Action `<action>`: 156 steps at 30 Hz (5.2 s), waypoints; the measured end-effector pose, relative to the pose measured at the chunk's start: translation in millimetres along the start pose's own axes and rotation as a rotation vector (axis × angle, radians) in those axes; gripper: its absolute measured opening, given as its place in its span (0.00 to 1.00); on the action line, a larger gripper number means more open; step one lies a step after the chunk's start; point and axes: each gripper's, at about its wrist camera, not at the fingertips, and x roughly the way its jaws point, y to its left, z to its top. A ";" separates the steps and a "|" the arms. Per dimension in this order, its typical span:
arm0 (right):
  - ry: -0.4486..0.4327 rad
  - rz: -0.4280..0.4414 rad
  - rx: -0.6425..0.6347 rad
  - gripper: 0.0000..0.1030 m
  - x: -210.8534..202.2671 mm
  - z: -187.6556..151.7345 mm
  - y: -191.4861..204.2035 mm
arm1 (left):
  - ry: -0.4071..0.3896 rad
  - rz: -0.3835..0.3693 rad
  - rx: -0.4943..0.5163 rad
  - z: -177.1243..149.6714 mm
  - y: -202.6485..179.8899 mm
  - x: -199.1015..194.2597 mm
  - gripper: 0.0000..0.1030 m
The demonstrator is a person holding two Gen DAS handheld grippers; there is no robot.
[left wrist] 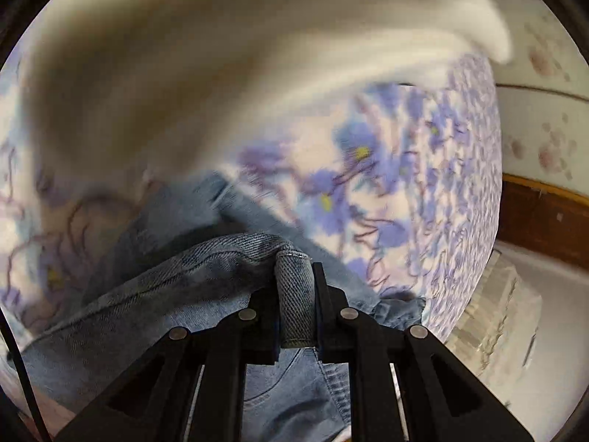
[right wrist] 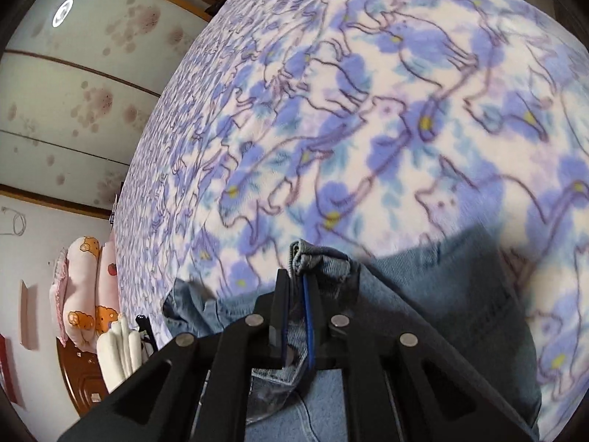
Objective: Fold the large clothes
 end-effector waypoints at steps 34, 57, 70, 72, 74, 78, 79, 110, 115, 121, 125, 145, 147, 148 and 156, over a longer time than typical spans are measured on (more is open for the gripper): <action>0.098 -0.185 -0.466 0.39 -89.4 -60.7 6.6 | -0.064 0.170 0.719 -120.4 -39.7 -102.2 0.79; 0.255 -0.347 -0.540 0.45 -77.8 -103.5 -73.0 | 0.009 0.354 0.713 -91.0 67.0 -73.0 0.80; 0.319 -0.408 -0.638 0.11 -72.2 -119.1 -72.6 | 0.051 0.455 0.718 -79.6 94.1 -52.1 0.72; 0.304 -0.413 -0.630 0.11 -74.7 -123.5 -75.2 | 0.036 0.464 0.720 -84.0 98.9 -54.0 0.63; 0.288 -0.413 -0.614 0.10 -78.9 -129.0 -78.8 | 0.015 0.493 0.748 -90.7 102.7 -56.0 0.56; 0.259 -0.387 -0.498 0.11 -85.0 -133.9 -95.7 | 0.001 0.533 0.771 -106.1 109.8 -59.2 0.32; 0.249 -0.381 -0.481 0.11 -85.9 -135.5 -99.4 | -0.004 0.533 0.771 -108.5 111.9 -61.3 0.31; -0.009 -0.123 -0.763 0.19 -142.0 -241.3 6.9 | -0.088 0.272 1.029 -286.6 32.4 -89.1 0.54; 0.088 0.000 -0.775 0.07 -99.0 -272.6 32.1 | 0.056 0.208 1.027 -318.0 31.1 -42.5 0.22; 0.191 0.046 -0.752 0.00 -50.1 -288.2 23.3 | 0.177 0.157 0.884 -314.8 51.0 4.5 0.12; 0.206 0.105 -0.666 0.00 -33.9 -282.3 10.3 | 0.197 0.192 0.847 -311.9 57.5 37.0 0.12; 0.173 0.047 -0.754 0.00 -31.1 -228.6 -30.1 | -0.066 0.268 0.608 -307.9 72.4 49.8 0.01; 0.167 0.046 -0.751 0.00 -40.7 -218.7 -40.0 | -0.115 0.308 0.600 -304.2 76.2 39.9 0.01; 0.150 0.014 -0.758 0.00 -44.3 -214.9 -43.0 | -0.143 0.323 0.606 -299.9 77.8 32.5 0.01; 0.130 -0.147 -0.759 0.00 -64.1 -179.8 -78.6 | -0.244 0.414 0.627 -260.8 87.1 1.1 0.01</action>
